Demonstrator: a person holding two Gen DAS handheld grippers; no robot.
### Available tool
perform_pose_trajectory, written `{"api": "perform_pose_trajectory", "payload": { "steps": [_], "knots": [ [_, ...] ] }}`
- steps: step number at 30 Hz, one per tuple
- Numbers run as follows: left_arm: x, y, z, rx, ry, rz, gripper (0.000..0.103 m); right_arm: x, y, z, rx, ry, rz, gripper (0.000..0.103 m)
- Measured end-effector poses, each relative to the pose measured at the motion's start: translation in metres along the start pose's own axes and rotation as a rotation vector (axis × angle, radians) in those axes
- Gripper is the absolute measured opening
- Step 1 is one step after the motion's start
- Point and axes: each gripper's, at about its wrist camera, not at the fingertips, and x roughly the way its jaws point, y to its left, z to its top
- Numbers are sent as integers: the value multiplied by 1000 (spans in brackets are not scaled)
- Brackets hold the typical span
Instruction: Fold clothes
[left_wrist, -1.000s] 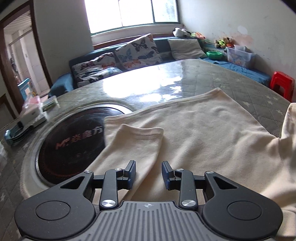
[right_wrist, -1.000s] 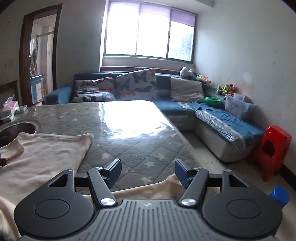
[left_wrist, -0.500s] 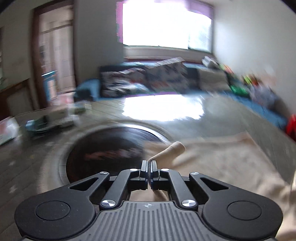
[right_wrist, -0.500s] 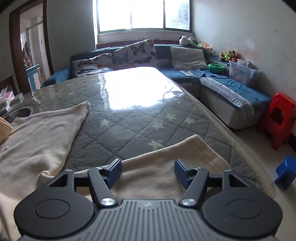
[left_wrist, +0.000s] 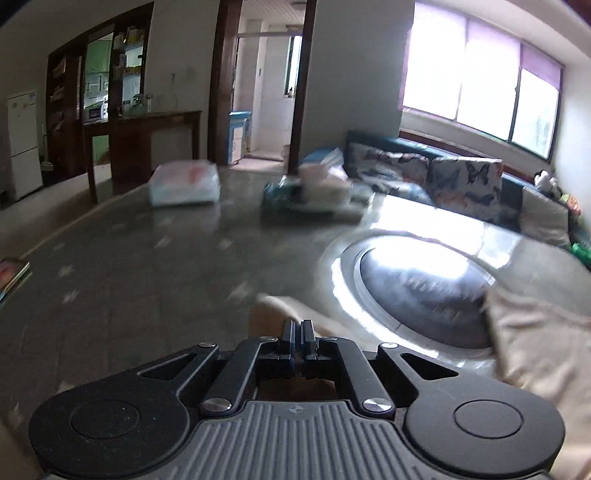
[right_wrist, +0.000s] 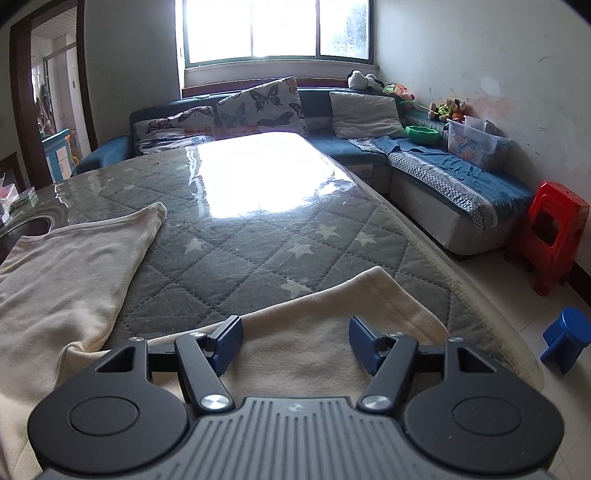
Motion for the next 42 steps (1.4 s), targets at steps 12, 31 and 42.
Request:
{"api": "perform_pose_trajectory", "payload": {
  "steps": [12,31,42],
  "knots": [
    [-1,22,8,-13,5,18,41,-1,6,3,-6,15,-9,69],
    [36,2,18,51,-61,-11,2,6,6,5,-11,18,-20,74],
    [42,-2,13,131,50,-114,57,6,6,6,-21,20,-19,74]
  ]
}}
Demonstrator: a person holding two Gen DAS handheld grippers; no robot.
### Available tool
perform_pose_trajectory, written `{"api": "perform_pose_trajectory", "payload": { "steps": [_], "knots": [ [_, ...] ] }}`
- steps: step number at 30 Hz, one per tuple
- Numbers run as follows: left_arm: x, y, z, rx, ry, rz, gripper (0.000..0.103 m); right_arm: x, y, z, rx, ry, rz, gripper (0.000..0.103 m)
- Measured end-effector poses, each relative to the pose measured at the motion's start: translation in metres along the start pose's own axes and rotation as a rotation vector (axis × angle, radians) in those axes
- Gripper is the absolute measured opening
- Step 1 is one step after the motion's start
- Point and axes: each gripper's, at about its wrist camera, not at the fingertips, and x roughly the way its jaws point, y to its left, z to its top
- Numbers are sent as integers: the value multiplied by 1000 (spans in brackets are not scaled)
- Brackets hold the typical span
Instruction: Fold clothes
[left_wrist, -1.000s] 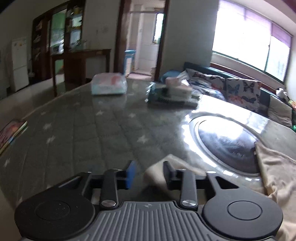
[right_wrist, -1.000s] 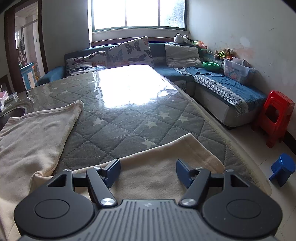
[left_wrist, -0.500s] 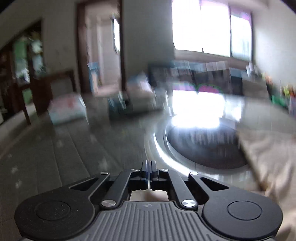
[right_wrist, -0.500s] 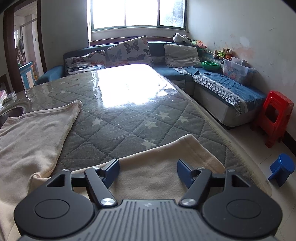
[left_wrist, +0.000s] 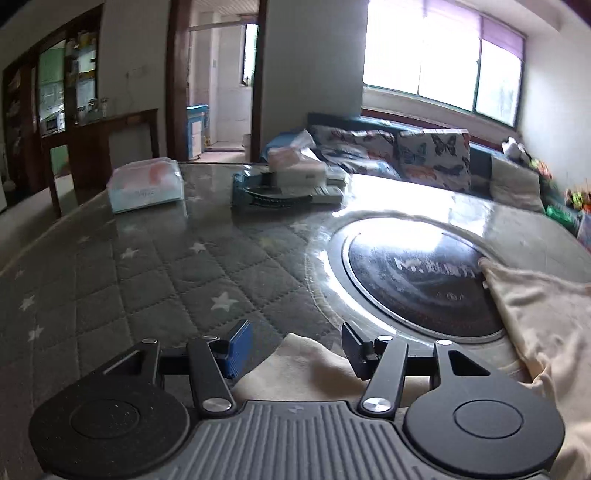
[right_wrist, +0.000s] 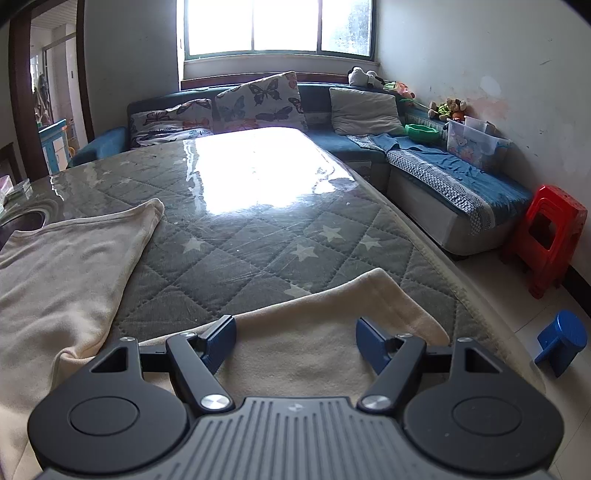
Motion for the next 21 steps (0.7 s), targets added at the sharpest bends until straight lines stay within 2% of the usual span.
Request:
{"api": "perform_pose_trajectory", "payload": {
  "steps": [3,4,6,7,9,13,17,18,19,21],
  "knots": [
    [12,-7,0,37,45,-17,53,0,0,1,-1,0,0,74],
    [14,-10,-1,47,56,-22,37,1,0,1,-1,0,0,74],
    [15,-12,-3,63,58,-31,14,1,1,1,-1,-1,-1,74],
    [11,-13,-4,69,36,-27,9,1,1,1,-1,-1,-1,74],
    [0,-12,-6,67,-39,-16,7,1,1,2,-2,-1,-1,74],
    [-23,-3,-5,-29,-196,7,8,2,1,2,-5,-1,-1,74],
    [-14,3,-9,-64,-166,95,20,1,0,2,-1,-1,3,74],
    [-16,4,-10,-76,-164,114,33,1,0,2,-1,-1,3,74],
    [-17,6,-11,-88,-160,126,53,1,0,2,-4,-1,4,74],
    [-23,8,-11,-97,-149,114,55,0,0,2,-7,0,4,74]
  ]
}}
